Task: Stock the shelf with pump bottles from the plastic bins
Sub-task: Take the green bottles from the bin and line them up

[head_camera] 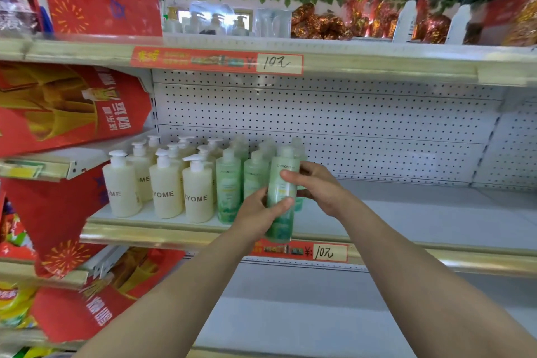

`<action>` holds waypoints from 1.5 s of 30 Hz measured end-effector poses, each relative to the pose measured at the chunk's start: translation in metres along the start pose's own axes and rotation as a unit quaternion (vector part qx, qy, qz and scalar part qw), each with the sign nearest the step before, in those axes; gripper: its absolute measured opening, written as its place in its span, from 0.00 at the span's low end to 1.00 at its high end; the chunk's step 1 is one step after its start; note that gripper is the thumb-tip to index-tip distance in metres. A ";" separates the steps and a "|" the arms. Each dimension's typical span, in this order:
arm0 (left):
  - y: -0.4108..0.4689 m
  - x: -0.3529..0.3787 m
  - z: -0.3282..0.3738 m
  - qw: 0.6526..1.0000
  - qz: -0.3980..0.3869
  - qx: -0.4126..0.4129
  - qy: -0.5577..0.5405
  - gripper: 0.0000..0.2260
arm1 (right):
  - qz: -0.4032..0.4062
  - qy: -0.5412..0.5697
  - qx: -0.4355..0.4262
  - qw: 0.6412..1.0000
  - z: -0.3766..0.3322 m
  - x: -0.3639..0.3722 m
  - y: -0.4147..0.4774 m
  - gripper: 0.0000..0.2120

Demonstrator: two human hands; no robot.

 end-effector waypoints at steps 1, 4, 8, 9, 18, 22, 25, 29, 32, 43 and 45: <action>0.005 -0.001 0.003 0.995 0.044 0.048 0.069 0.26 | 0.023 0.000 -0.004 1.000 -0.001 -0.006 0.002 0.21; 0.014 -0.008 0.014 0.951 0.155 0.175 0.204 0.27 | 0.095 -0.009 -0.004 0.995 0.002 -0.020 0.009 0.19; 0.029 -0.016 0.011 0.917 0.169 0.192 0.305 0.22 | 0.132 -0.080 0.007 0.988 0.013 -0.028 0.017 0.23; 0.032 -0.017 0.010 0.916 0.162 0.190 0.313 0.23 | 0.135 -0.092 0.009 0.987 0.017 -0.029 0.018 0.23; 0.037 -0.015 -0.004 0.900 0.170 0.241 0.321 0.23 | 0.122 -0.114 0.009 0.986 0.035 -0.035 0.029 0.24; 0.039 -0.012 -0.010 0.894 0.185 0.243 0.327 0.24 | 0.116 -0.112 0.010 0.987 0.039 -0.035 0.029 0.24; 0.039 -0.010 -0.012 0.891 0.192 0.250 0.327 0.24 | 0.109 -0.118 0.017 0.987 0.040 -0.036 0.029 0.25; 0.038 -0.008 -0.012 0.891 0.193 0.243 0.332 0.24 | 0.104 -0.138 0.020 0.985 0.038 -0.035 0.028 0.27; 0.038 -0.008 -0.011 0.895 0.182 0.226 0.338 0.25 | 0.112 -0.148 0.020 0.982 0.037 -0.033 0.024 0.26; 0.006 0.001 0.028 0.895 0.147 0.165 0.388 0.28 | 0.183 -0.306 0.013 0.934 -0.002 -0.039 -0.030 0.34; -0.010 0.007 0.040 0.896 0.144 0.164 0.387 0.26 | 0.185 -0.380 -0.001 0.906 -0.016 -0.044 -0.047 0.33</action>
Point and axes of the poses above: each hand's wrist, its own y-axis towards the middle knuckle, its own x-axis out of the palm, z = x × y, the point moved 2 cm from there along y, towards the middle knuckle, and after that the axes turned 6 degrees about z, right-handed, at the moved point
